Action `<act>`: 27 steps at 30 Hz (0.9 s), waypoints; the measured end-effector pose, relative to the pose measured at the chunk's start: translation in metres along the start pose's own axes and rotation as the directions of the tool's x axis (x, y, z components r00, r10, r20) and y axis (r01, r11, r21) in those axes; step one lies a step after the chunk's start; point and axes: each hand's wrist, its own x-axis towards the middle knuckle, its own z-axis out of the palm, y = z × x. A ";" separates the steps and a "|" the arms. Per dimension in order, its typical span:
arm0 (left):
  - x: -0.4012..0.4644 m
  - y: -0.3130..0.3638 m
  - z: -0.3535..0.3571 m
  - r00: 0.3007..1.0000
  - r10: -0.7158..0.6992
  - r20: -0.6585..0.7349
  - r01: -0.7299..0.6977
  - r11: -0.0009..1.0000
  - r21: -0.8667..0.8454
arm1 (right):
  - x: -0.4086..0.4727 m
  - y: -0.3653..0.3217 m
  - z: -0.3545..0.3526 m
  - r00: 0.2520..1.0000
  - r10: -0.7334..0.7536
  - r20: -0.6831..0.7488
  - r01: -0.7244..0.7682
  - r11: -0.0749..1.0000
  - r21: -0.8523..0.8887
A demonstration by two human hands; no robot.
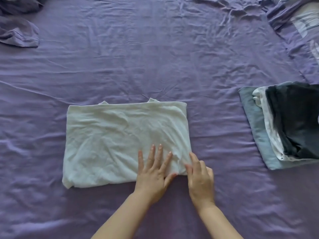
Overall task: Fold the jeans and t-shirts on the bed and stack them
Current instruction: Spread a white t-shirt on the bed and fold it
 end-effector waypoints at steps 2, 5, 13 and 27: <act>-0.001 -0.001 0.001 1.000 0.016 -0.018 -0.015 0.999 0.028 | 0.005 0.014 -0.007 1.000 0.006 0.016 -0.007 0.998 0.068; -0.002 -0.002 -0.001 0.999 0.037 -0.005 -0.037 0.997 0.067 | 0.017 0.036 -0.021 0.998 -0.058 0.039 0.058 0.998 0.011; 0.004 0.019 -0.003 0.998 0.021 0.053 -0.023 0.999 0.041 | 0.028 0.016 -0.004 0.943 0.123 0.310 -0.172 0.976 0.137; 0.034 -0.023 -0.073 0.867 -0.367 0.336 0.376 0.041 -0.926 | 0.082 -0.059 -0.023 0.875 0.067 0.480 -0.396 0.669 0.629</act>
